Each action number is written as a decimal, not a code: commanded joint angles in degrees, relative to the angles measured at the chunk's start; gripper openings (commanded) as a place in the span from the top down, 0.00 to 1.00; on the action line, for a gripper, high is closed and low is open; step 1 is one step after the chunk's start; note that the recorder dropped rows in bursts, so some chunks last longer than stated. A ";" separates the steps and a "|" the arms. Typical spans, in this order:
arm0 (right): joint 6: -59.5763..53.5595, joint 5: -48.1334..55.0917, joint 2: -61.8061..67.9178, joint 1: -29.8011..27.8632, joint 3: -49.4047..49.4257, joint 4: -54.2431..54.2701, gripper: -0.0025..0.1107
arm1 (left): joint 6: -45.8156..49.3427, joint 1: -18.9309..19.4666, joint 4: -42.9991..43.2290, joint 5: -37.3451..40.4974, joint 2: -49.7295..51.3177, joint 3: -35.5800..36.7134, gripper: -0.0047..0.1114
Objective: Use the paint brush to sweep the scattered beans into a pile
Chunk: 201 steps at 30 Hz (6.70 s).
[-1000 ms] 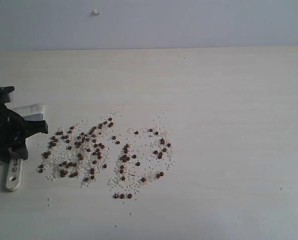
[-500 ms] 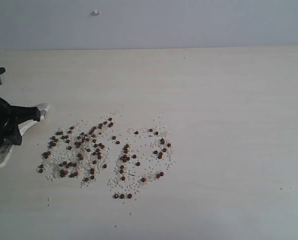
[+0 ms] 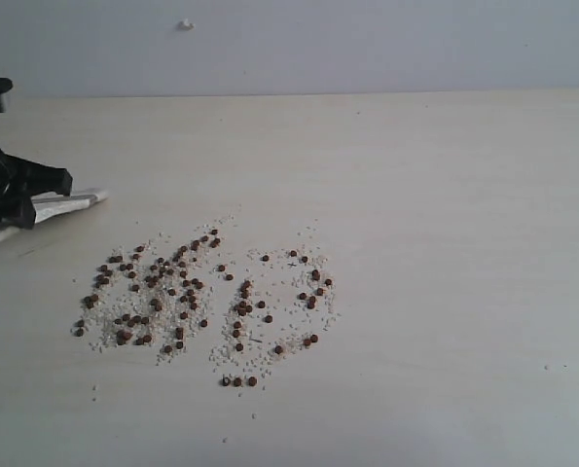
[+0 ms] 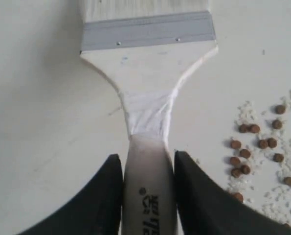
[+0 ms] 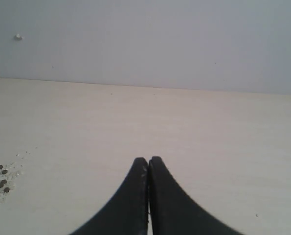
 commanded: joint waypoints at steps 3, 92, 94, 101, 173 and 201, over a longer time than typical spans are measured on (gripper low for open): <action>-1.92 -2.92 -0.33 -0.29 0.27 -6.33 0.98 | 2.11 0.15 1.90 -1.95 -0.70 -3.35 0.96; 27.60 -57.45 139.41 33.27 -94.46 -64.77 0.49 | 35.86 0.15 -27.18 2.81 -0.70 -8.60 0.96; 27.60 -57.22 139.41 33.27 -94.46 -64.89 0.49 | 35.86 0.15 -27.50 2.81 -0.70 -8.60 0.96; 27.49 -54.20 139.41 33.27 -94.46 -64.89 0.53 | 36.02 0.15 -28.00 3.16 -0.70 -8.60 0.96; 26.10 -45.31 123.03 29.81 -95.49 -63.36 0.98 | 31.07 8.80 -25.67 -26.56 -14.64 -1.73 0.87; 106.55 -40.47 99.69 18.98 -81.80 -103.05 0.98 | 20.25 -5.03 -17.79 -82.64 -60.34 56.02 0.96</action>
